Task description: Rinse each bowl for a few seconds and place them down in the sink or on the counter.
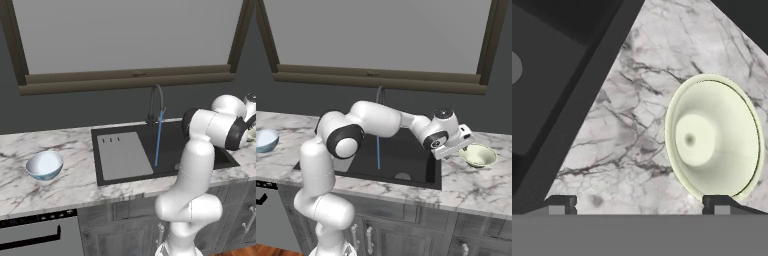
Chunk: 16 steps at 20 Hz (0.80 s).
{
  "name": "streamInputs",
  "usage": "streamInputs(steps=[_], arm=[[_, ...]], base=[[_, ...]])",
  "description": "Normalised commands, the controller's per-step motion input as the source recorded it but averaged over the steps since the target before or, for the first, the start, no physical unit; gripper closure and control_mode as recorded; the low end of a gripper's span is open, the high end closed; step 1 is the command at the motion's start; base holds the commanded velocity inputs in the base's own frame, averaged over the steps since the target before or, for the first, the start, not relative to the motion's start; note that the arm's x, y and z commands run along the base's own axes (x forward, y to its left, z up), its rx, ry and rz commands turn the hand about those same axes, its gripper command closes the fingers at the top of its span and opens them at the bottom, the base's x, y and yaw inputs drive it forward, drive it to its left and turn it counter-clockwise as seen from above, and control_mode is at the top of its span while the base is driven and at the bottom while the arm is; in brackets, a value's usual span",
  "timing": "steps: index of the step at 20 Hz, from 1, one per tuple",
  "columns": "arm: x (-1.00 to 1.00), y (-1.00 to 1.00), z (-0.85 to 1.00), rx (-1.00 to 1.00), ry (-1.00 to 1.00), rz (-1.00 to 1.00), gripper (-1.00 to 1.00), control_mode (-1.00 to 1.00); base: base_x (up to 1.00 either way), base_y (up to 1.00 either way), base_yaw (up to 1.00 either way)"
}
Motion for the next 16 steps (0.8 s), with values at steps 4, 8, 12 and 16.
streamInputs(steps=[4, 8, 12, 16], arm=[[0.16, -0.06, -0.12, 0.00, 0.01, 0.02, -1.00, -1.00], [0.09, -0.12, -0.10, 0.00, 0.00, 0.03, -1.00, -1.00], [0.14, -0.16, -0.12, 0.00, 0.00, 0.03, -1.00, -1.00], [0.17, -0.18, -0.08, 0.00, 0.00, 0.03, -1.00, -1.00]], base=[[0.00, 0.00, 0.00], [0.00, 0.00, 0.00], [0.00, 0.00, 0.00], [0.00, 0.00, 0.00]])
